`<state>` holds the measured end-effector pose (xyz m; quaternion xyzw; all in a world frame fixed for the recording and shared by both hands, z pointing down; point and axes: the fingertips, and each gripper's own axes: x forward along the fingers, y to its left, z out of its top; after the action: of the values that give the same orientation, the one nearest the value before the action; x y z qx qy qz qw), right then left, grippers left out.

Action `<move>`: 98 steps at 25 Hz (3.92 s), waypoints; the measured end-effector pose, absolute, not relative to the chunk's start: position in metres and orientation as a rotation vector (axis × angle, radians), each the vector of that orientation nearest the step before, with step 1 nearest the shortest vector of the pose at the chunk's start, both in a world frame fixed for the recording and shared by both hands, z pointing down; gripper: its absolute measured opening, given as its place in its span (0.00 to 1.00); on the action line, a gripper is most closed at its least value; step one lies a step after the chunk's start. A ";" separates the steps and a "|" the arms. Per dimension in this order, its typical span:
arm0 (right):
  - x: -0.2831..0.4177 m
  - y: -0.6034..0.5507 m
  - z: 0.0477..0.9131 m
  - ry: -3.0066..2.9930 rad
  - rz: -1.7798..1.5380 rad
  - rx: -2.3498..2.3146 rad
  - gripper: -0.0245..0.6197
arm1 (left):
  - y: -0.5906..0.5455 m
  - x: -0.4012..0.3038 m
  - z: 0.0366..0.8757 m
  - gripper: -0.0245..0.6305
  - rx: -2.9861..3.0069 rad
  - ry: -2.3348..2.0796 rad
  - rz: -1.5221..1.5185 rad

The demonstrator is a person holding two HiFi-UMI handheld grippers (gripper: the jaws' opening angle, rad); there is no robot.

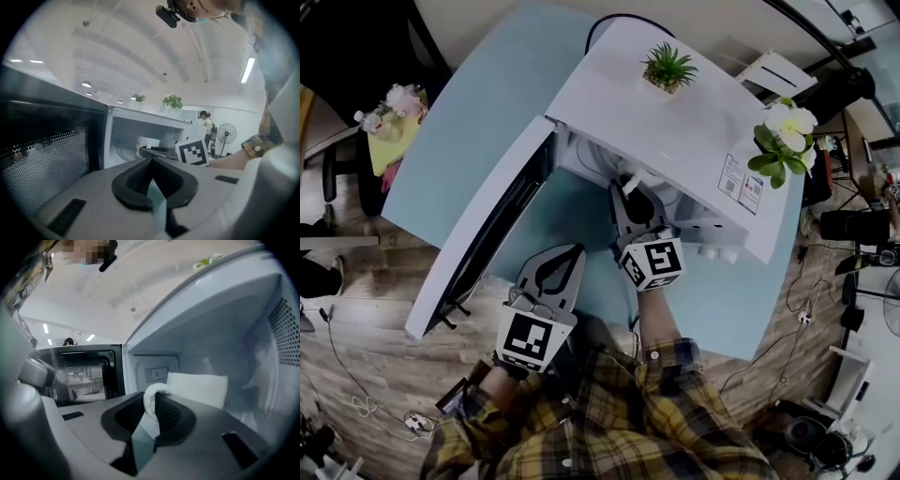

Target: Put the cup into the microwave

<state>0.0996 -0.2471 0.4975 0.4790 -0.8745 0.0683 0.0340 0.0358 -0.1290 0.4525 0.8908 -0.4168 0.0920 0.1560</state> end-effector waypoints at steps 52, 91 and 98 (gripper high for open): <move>0.128 -0.227 0.486 -2.620 0.358 1.584 0.42 | -0.137 0.027 0.426 0.02 2.588 -1.258 0.223; 0.232 -0.067 0.349 -2.636 0.067 1.614 0.04 | -0.085 0.088 0.351 0.02 2.771 -1.100 0.132; 0.250 -0.061 0.353 -2.586 0.069 1.651 0.04 | -0.082 0.100 0.356 0.02 2.775 -1.076 0.147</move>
<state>0.2500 -0.0608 0.3527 0.5375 -0.8422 0.0224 0.0363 0.0995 -0.0823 0.3561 0.9282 -0.3599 0.0491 0.0806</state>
